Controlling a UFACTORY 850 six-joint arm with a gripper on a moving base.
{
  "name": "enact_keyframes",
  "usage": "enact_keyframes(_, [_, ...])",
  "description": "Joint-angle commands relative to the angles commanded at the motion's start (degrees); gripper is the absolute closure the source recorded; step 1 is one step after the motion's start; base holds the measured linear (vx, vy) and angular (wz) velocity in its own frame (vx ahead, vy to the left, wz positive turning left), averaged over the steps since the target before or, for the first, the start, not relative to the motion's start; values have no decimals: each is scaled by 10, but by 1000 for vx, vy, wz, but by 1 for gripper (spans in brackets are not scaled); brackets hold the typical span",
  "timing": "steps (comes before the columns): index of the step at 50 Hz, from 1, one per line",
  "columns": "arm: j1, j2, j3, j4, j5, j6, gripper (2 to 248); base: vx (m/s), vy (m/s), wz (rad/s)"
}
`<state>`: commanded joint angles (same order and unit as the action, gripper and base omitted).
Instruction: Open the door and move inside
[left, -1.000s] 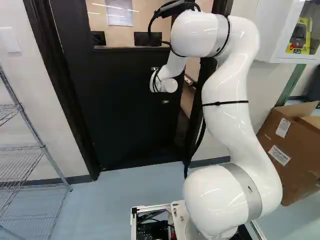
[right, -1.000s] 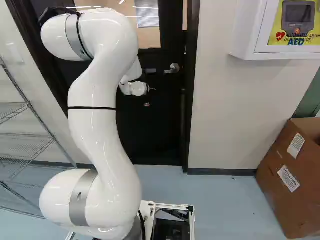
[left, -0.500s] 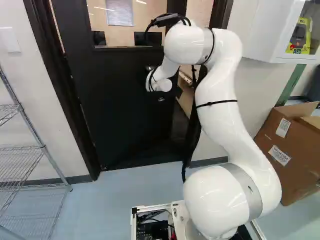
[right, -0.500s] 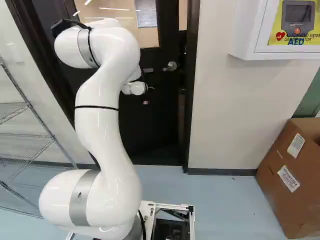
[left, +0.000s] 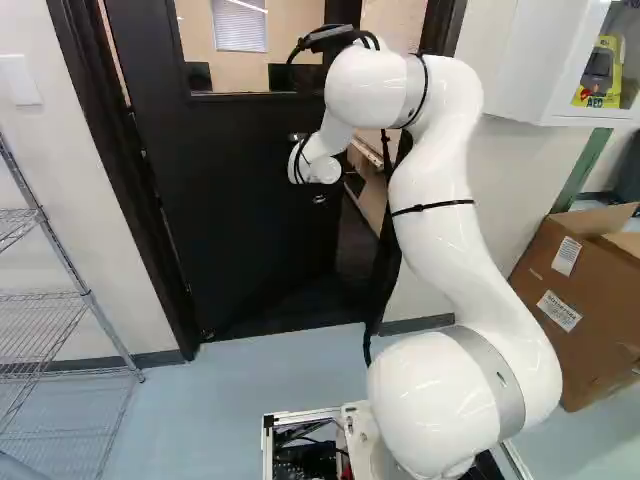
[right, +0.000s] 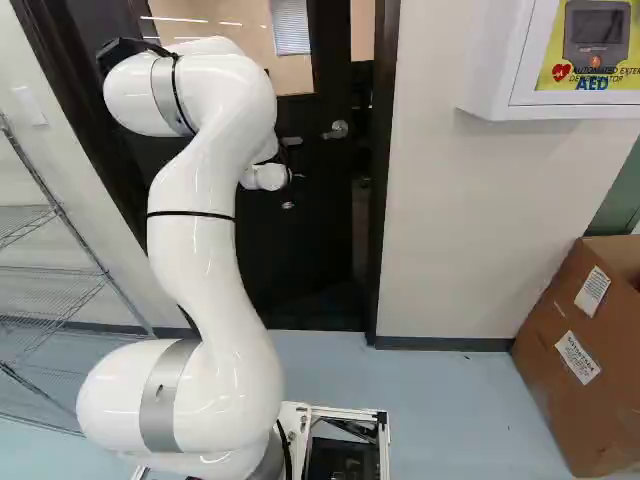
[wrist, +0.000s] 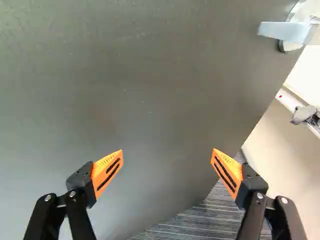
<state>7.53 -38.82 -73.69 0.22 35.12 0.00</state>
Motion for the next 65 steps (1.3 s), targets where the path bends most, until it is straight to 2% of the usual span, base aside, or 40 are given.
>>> enact_keyframes(43, [9, 110, 147, 0, 4, 0, 3, 0, 0, 0])
enact_keyframes(65, [14, 166, 218, 0, 34, 0, 3, 0, 0, 0])
